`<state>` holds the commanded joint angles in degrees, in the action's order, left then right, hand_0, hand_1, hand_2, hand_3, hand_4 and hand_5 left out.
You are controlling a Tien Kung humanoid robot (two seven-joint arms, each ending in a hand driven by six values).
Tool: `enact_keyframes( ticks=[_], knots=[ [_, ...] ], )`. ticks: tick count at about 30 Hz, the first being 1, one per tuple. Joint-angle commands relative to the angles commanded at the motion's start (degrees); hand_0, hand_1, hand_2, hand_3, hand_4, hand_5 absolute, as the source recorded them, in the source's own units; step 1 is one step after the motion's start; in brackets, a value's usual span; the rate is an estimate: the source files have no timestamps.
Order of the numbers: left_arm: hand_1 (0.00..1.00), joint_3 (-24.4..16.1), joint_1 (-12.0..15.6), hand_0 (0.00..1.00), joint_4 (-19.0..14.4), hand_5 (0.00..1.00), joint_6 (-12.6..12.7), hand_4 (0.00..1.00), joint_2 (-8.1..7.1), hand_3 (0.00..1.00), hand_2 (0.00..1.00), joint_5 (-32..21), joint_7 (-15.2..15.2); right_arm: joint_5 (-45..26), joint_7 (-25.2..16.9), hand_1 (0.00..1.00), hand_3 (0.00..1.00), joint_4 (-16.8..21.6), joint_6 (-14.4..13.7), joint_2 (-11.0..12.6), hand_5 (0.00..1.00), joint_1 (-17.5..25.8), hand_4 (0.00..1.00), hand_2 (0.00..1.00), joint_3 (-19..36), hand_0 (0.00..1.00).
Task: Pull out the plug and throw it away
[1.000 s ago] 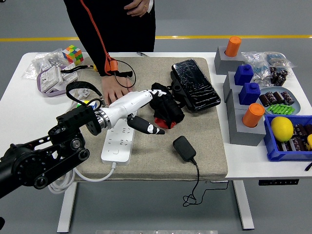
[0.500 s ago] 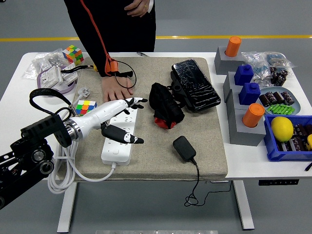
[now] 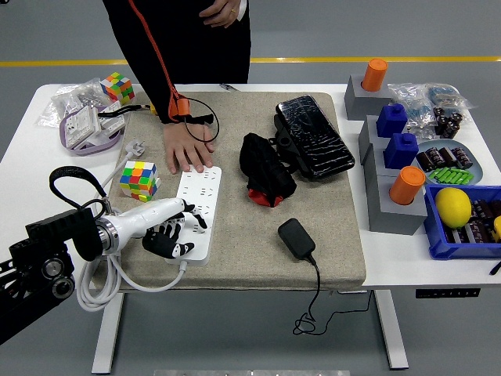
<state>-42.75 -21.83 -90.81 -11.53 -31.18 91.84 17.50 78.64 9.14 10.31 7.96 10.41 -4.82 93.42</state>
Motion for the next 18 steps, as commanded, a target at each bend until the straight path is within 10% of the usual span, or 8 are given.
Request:
enact_keyframes(
  ticks=[18],
  knots=[
    [0.042,-1.7,2.5,0.088,-4.5,0.002,-3.4,0.315,-2.49,0.648,0.065,-0.2,6.4,-0.2,0.0,0.677,0.605,0.0,0.0,0.0,0.476,0.0,0.998,0.685,-0.2,0.641]
  ],
)
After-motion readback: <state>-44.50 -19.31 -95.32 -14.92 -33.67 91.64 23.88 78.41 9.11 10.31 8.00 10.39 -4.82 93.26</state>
